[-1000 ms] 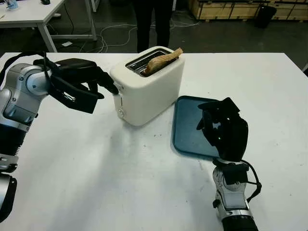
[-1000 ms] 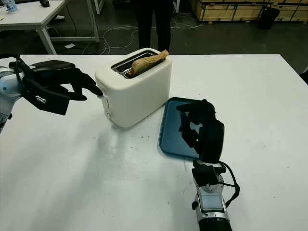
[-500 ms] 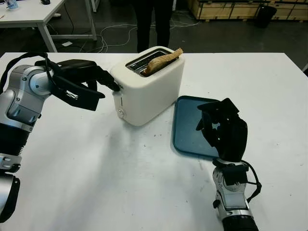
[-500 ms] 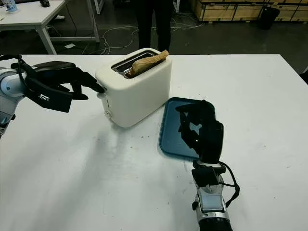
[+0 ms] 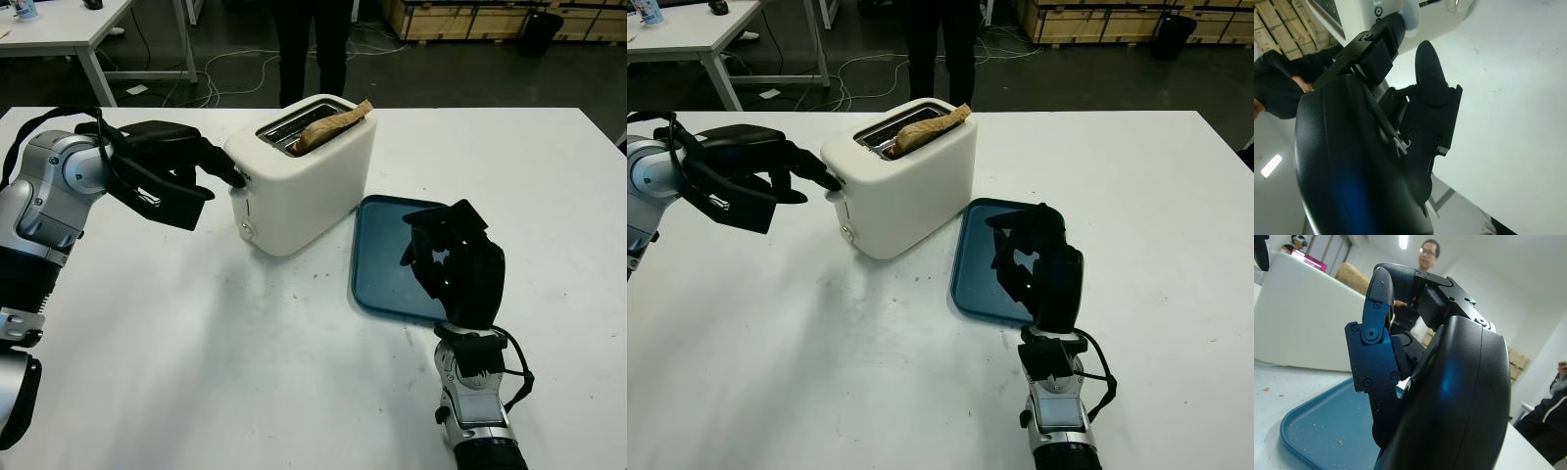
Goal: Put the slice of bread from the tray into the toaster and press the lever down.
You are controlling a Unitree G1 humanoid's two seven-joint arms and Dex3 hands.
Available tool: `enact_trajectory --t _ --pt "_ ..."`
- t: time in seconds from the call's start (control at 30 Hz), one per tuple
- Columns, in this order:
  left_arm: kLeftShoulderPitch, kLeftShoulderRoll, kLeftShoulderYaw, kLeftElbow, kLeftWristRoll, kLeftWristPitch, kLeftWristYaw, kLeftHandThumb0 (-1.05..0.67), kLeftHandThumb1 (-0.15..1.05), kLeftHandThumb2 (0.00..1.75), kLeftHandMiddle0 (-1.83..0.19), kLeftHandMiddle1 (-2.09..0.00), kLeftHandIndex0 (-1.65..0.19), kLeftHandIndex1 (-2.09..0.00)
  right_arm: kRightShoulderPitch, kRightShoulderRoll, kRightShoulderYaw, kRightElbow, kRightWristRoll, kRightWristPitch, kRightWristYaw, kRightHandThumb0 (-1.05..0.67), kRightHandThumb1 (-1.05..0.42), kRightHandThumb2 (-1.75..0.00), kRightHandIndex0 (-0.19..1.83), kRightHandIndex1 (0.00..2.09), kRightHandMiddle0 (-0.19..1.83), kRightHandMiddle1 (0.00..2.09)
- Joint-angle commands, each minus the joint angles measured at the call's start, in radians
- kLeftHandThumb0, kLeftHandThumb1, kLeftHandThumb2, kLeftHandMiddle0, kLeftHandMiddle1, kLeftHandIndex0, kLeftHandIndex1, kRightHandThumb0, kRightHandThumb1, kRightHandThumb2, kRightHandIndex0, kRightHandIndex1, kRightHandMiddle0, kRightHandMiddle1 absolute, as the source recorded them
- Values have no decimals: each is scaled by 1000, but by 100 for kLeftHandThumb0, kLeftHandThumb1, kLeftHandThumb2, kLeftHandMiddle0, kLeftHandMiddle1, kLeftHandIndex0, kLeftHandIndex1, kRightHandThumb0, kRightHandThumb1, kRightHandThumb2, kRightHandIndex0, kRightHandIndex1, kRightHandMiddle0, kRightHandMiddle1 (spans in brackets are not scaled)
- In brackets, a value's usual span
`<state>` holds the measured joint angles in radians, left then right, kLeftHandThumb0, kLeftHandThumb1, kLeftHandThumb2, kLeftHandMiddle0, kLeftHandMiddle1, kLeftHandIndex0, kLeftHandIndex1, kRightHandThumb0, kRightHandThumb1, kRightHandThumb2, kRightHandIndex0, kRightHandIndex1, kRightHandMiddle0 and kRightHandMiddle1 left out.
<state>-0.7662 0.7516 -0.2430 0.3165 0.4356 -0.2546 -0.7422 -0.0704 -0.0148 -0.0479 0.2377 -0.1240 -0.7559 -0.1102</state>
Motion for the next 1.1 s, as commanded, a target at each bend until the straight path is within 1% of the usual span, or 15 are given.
enact_trajectory --t 0.0,0.07,0.13,0.17,0.2,0.27,0.37,0.43,0.5,0.57,0.67,0.73,0.8,0.87,1.07 --pt "-13 -3 -12 -3 1 3 -14 -26 85 64 -74 -118 -63 0 -11 -3 -4 6 10 -27 -3 -44 -92 -42 98 175 63 175" --pt "-14 -2 -13 -8 2 7 -20 -26 87 62 -76 -108 -62 0 -10 -4 -4 5 10 -26 -2 -44 -92 -42 98 175 63 175" --pt "-12 -2 -11 -11 -1 11 -25 -26 87 61 -75 -113 -63 0 -5 -3 -3 -6 10 -18 -2 -45 -92 -43 98 175 63 175" --pt "-11 -2 -10 -13 0 12 -26 -25 88 60 -74 -131 -63 0 -4 -3 -4 -7 8 -19 -3 -44 -92 -43 98 175 64 175" --pt "-7 -1 -10 -17 3 13 -24 -26 88 59 -66 -132 -63 0 -2 -4 -5 -9 7 -21 -3 -44 -92 -43 98 175 63 175" --pt "8 -4 -12 -37 7 30 -27 -28 90 57 -70 -132 -62 0 6 -5 -6 -17 14 -21 0 -44 -92 -43 98 175 64 175" --pt "111 -51 -35 -104 55 88 40 -26 92 50 -82 -169 -61 0 26 -16 -14 -30 4 -36 -1 -45 -92 -43 98 175 63 174" --pt "224 -159 -146 -85 206 173 183 -26 92 47 -82 -168 -60 0 42 -19 -23 -38 13 -45 -2 -45 -92 -44 99 175 63 172" --pt "286 -322 -295 36 372 314 315 -31 92 56 -80 -107 -57 0 51 -19 -34 -43 32 -40 0 -44 -92 -42 99 175 66 169" --pt "316 -500 -349 242 393 396 444 -32 92 59 -72 -57 -58 -1 49 -26 -43 -42 32 -37 0 -45 -92 -42 100 175 66 169" --pt "330 -648 -343 426 342 411 515 -34 92 62 -60 -35 -59 -1 39 -40 -51 -27 34 -43 7 -46 -92 -41 100 175 64 171" --pt "323 -652 -348 429 342 415 513 -34 92 62 -60 -34 -61 -2 37 -48 -53 -26 32 -33 12 -46 -92 -41 100 175 65 171" --pt "308 -639 -352 412 349 434 505 -34 92 60 -60 -60 -68 -4 31 -52 -54 -19 36 -32 16 -45 -92 -41 101 175 66 170" --pt "295 -619 -348 387 347 443 492 -33 92 60 -45 -75 -66 -2 21 -52 -53 -7 26 -41 10 -44 -92 -41 102 175 66 170" --pt "305 -549 -337 282 328 434 481 -34 92 60 -41 -65 -57 0 2 -48 -40 13 32 -51 18 -45 -92 -42 102 175 67 171"
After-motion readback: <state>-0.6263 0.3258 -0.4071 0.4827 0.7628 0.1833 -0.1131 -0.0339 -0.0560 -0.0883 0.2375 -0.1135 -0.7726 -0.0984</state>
